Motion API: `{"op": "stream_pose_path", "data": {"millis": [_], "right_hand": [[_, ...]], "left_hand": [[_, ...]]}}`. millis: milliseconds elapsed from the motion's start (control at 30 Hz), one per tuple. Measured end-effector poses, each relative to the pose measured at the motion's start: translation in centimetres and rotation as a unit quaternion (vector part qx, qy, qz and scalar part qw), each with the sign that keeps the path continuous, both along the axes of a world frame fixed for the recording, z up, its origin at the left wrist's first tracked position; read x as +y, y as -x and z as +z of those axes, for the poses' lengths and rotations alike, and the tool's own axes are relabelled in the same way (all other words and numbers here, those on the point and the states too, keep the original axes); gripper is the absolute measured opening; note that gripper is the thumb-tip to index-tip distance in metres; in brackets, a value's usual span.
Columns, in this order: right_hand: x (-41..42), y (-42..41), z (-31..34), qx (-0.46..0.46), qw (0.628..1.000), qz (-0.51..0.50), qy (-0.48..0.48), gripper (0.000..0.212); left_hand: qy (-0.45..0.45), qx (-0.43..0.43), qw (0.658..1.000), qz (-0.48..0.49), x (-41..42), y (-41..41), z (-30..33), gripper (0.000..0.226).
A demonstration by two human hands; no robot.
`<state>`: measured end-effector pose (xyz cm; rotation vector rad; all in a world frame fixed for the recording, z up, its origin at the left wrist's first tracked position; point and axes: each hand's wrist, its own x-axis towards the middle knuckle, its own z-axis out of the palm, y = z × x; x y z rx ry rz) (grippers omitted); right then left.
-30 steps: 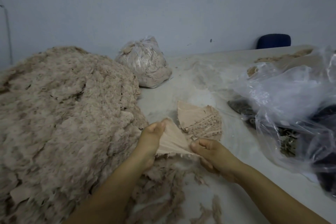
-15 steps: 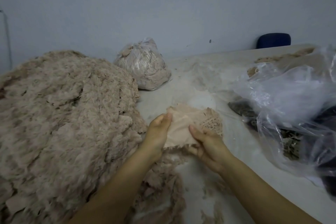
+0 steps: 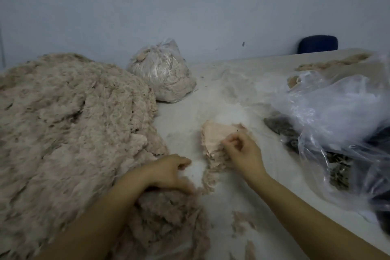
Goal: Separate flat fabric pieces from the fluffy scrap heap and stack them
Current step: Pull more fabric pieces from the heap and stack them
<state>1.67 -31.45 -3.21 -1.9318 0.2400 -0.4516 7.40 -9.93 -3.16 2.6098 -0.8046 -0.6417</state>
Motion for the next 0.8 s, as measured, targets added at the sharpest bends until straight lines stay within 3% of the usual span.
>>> {"op": "stream_pose_path", "data": {"millis": [67,133,200,267,333,433,667,800], "right_hand": [[2.9,1.6,-1.5,0.102,0.983,0.152,0.012,0.012],[5.1,2.3,-2.6,0.159,0.960,0.227,0.032,0.027],[6.5,2.4,-2.7,0.120,0.968,0.220,0.026,0.018],[6.6,2.5,-2.4,0.070,0.981,0.178,-0.024,0.033],[5.9,2.7,-2.1,0.049,0.986,0.144,-0.066,0.043],[4.5,3.7,-2.1,0.037,0.986,0.117,-0.116,0.042],[2.3,6.2,-2.0,0.051,0.920,0.084,-0.380,0.028],[1.0,6.1,-1.3,0.066,0.915,0.072,-0.391,0.032]], "left_hand": [[-0.020,-0.053,0.997,-0.052,1.3,0.2,-0.4,0.032],[0.070,-0.043,0.996,-0.025,1.5,1.0,-0.3,0.020],[0.145,-0.047,0.988,0.003,1.3,1.9,-0.1,0.027],[0.185,-0.079,0.979,0.020,1.4,2.5,-0.1,0.030],[0.166,-0.116,0.979,0.031,2.1,2.8,-0.3,0.033],[0.141,-0.156,0.976,0.065,3.4,2.7,-0.8,0.035],[0.151,-0.226,0.954,0.128,3.5,2.6,-1.9,0.027],[0.211,-0.187,0.945,0.168,3.3,2.8,-2.0,0.033]]}}
